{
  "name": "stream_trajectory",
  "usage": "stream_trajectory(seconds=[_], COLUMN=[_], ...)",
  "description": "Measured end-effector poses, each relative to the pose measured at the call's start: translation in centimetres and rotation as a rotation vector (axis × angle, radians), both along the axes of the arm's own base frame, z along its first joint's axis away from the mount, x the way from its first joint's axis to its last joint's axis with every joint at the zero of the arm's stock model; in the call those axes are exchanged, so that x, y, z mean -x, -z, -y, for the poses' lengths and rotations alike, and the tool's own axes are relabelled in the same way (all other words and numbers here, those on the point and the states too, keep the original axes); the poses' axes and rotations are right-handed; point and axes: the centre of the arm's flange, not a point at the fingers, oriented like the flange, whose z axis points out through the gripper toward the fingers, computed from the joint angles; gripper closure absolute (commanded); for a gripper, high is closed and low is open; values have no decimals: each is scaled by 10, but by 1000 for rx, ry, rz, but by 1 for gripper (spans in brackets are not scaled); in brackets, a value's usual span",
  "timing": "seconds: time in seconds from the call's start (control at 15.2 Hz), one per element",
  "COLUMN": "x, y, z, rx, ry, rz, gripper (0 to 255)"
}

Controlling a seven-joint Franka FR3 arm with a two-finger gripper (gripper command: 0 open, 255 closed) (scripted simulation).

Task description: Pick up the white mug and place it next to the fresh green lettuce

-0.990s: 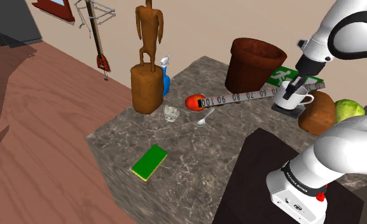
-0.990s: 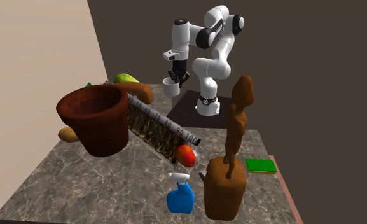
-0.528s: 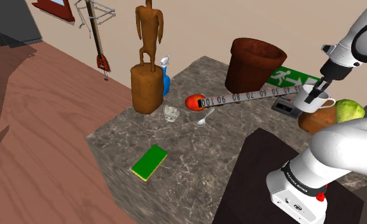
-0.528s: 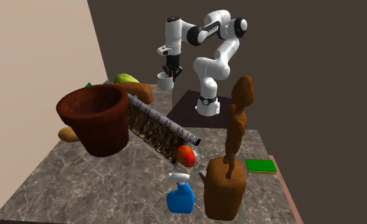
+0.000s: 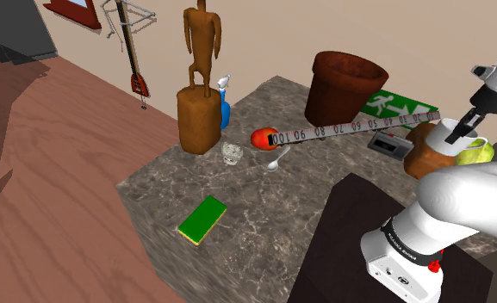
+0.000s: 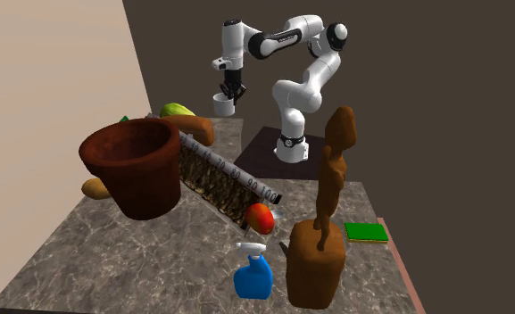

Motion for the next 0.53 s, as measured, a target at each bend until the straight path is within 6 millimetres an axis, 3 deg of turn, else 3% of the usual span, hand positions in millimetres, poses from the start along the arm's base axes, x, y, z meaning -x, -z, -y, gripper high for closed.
stream_trajectory(seconds=[0.53], x=[62], y=[2], z=[79], rx=[0], ry=[0], rz=[0], gripper=[255])
